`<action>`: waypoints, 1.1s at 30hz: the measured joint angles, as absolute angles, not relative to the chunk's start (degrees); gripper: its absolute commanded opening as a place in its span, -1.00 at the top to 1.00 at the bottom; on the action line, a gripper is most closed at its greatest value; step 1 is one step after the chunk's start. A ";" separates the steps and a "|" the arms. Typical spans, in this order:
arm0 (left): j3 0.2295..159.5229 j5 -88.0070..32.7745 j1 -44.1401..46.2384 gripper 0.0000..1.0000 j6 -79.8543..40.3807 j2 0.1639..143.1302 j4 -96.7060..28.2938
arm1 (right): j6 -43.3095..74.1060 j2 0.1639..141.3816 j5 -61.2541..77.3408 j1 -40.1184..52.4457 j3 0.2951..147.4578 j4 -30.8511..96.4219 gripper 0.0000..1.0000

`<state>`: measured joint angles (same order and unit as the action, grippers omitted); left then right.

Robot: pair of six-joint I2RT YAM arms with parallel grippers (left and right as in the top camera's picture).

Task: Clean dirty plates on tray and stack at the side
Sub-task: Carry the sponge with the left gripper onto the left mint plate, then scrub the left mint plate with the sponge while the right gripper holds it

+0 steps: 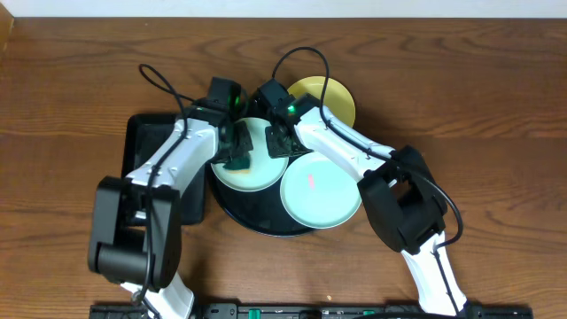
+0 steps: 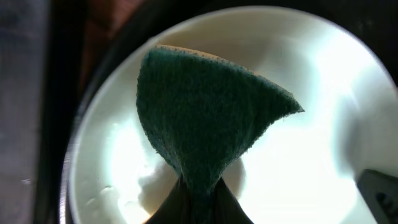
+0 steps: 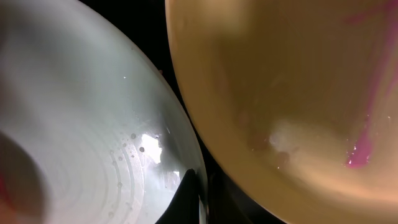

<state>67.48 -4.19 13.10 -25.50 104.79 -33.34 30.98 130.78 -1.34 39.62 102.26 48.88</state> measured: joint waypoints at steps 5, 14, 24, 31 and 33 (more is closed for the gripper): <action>67.61 -4.14 13.52 0.85 -25.52 107.15 -32.93 | 30.98 130.78 -1.37 39.62 102.26 48.93 0.95; 67.99 -4.21 13.52 0.85 -24.40 107.35 -33.15 | 30.98 130.78 -1.39 39.62 102.26 48.95 0.95; 68.47 -4.12 13.52 0.85 -20.73 102.85 -31.46 | 30.98 130.78 -1.41 39.62 102.26 48.95 0.94; 69.30 -3.62 13.52 0.85 -20.73 102.15 -31.16 | 30.98 130.78 -1.45 39.62 102.26 48.97 0.95; 69.28 -3.46 13.52 0.84 -20.73 102.59 -31.18 | 30.98 130.78 -1.45 39.62 102.26 48.97 0.94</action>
<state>69.28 -3.46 13.52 -20.73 102.59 -31.18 30.98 130.78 -1.45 39.62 102.26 48.97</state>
